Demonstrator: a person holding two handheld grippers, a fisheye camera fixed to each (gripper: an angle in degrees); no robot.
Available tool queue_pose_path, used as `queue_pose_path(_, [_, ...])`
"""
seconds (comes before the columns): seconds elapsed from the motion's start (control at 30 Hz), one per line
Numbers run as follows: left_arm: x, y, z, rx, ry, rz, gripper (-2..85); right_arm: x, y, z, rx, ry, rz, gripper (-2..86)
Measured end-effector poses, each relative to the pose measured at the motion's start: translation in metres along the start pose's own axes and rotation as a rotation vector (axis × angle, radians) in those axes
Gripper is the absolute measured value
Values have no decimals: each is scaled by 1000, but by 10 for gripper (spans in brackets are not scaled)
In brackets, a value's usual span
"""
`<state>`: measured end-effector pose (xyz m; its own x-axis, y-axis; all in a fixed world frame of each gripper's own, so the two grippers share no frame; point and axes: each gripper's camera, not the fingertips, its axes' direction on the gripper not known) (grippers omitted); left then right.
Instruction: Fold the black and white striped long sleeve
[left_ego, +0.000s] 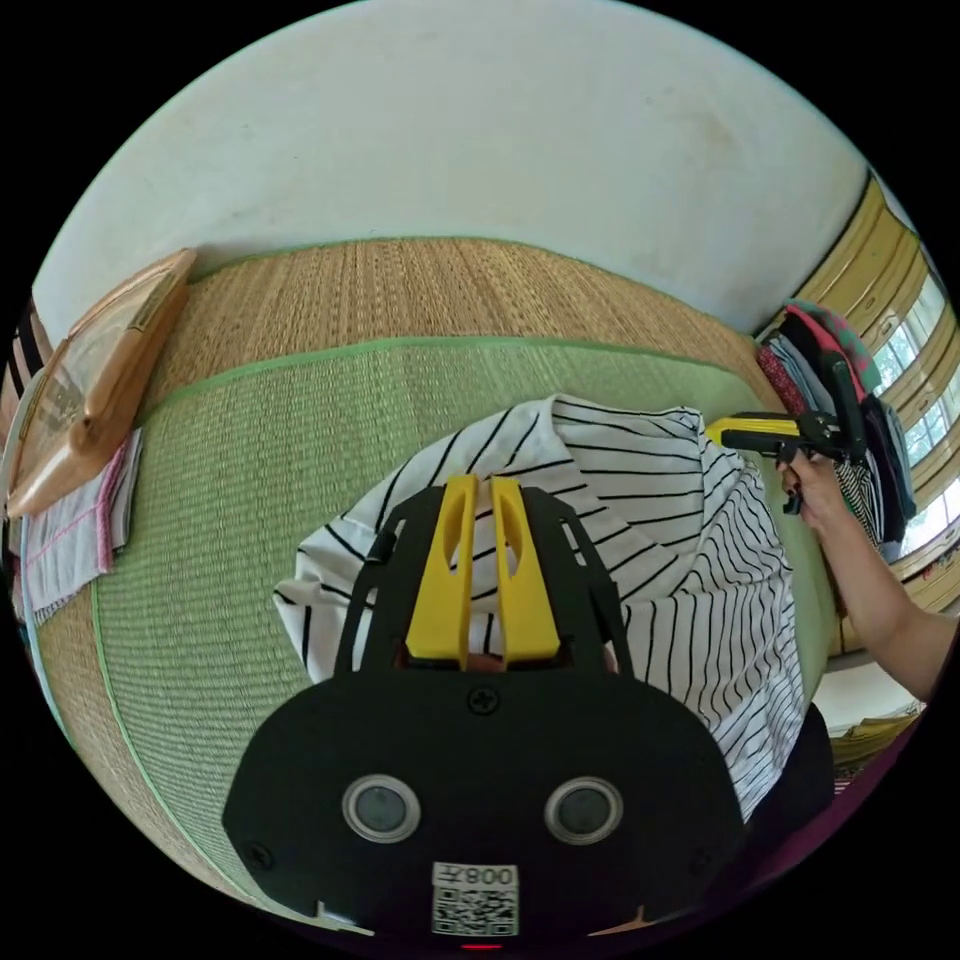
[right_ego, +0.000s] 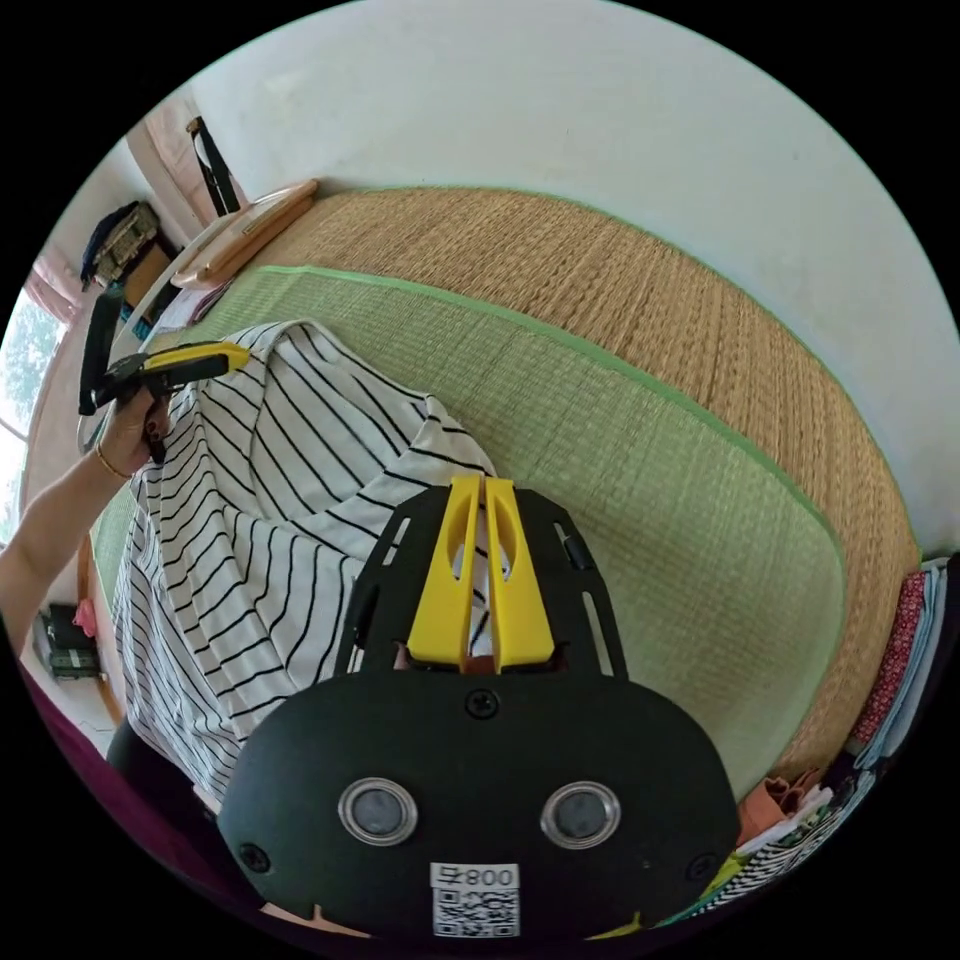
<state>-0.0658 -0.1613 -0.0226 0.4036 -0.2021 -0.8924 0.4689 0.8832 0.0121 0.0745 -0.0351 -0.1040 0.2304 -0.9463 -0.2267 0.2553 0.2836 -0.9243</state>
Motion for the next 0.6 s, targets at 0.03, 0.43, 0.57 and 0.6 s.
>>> queue_pose_path(0.03, [1,-5,1,6,-9,-11,26,3,-1,0,3,-14,6,5])
queue_pose_path(0.43, [24,-56,3,21,-62,-40,2,8,4,41,25,-38,52,3])
queue_pose_path(0.57, [30,-92,1,6,-94,-47,2,16,-5,54,31,-31,64,3])
queue_pose_path(0.6, [30,-97,0,3,-94,-54,2,18,-10,59,26,-28,61,3])
